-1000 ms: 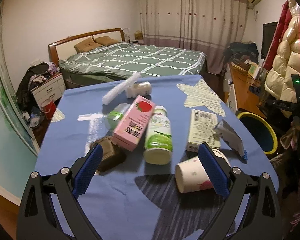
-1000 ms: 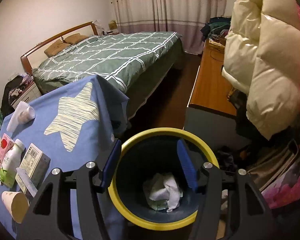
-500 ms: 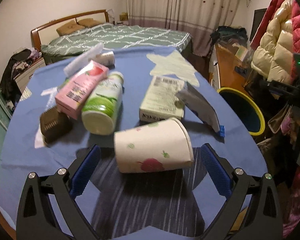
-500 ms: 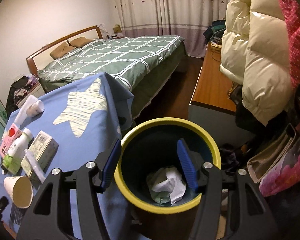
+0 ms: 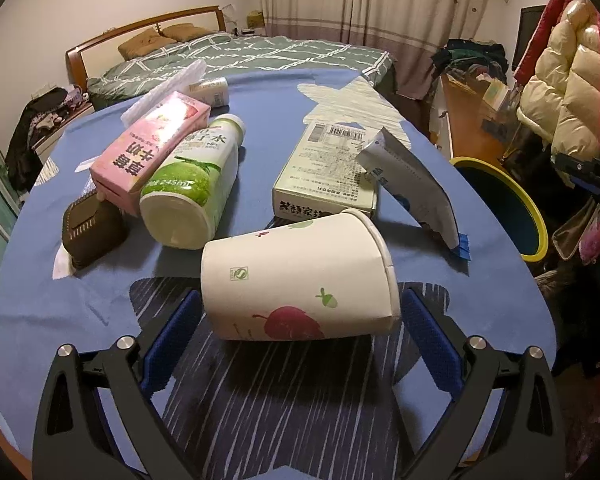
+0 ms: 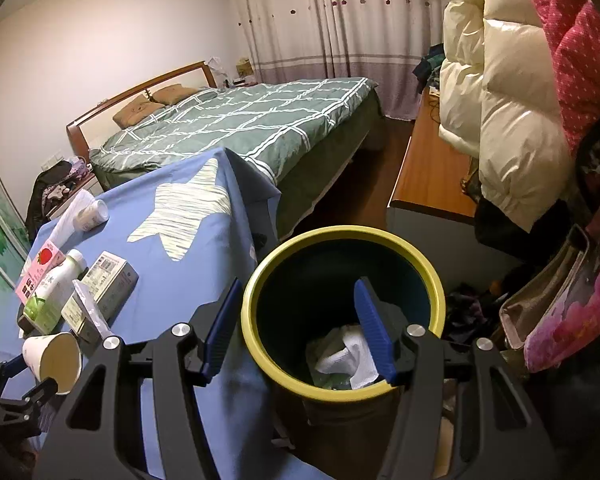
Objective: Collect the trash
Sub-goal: 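Grasp the white paper cup with the left tool and drop it into the bin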
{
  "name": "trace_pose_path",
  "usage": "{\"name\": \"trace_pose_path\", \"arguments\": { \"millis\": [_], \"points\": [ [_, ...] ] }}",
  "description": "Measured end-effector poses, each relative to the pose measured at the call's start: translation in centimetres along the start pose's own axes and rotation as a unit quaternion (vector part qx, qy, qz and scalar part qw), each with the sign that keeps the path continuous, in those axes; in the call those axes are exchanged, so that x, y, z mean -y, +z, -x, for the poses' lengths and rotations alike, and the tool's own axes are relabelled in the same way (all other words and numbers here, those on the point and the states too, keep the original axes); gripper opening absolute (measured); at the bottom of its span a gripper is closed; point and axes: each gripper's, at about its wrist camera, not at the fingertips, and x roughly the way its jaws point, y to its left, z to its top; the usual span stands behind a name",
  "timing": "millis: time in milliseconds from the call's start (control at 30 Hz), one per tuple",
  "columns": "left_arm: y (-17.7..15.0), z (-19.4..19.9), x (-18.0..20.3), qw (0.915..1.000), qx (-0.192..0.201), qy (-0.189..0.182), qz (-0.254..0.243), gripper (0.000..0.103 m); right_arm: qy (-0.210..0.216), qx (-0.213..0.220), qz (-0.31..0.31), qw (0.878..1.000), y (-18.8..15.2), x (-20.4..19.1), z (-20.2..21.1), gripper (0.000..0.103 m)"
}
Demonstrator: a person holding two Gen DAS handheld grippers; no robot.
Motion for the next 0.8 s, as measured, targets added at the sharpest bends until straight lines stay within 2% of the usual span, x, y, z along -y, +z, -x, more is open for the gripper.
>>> {"name": "trace_pose_path", "arguments": {
  "millis": [33,233,400,567,800],
  "points": [
    [0.1,-0.1,-0.1,1.0000,-0.001,-0.002,0.003,0.084,0.000,0.000,-0.001,1.000,-0.1,0.0,0.0,0.056],
    [0.1,0.6,-0.2,0.9999,0.013,0.001,0.000,0.083,-0.003,-0.003,-0.003,1.000,-0.7,0.4,0.1,0.056],
    [0.4,2.9,0.4,0.9993,0.033,-0.002,-0.016,0.083,-0.006,-0.003,-0.003,1.000,-1.3,0.7,0.4,0.056],
    [1.7,4.8,1.7,0.9980,0.052,-0.023,-0.029,0.083,-0.019,0.003,-0.012,1.000,-1.8,1.7,1.0,0.056],
    [4.7,4.7,7.5,0.9924,0.059,-0.079,-0.074,0.083,-0.035,0.002,-0.027,0.999,-2.8,4.0,1.9,0.056]
  ]
}}
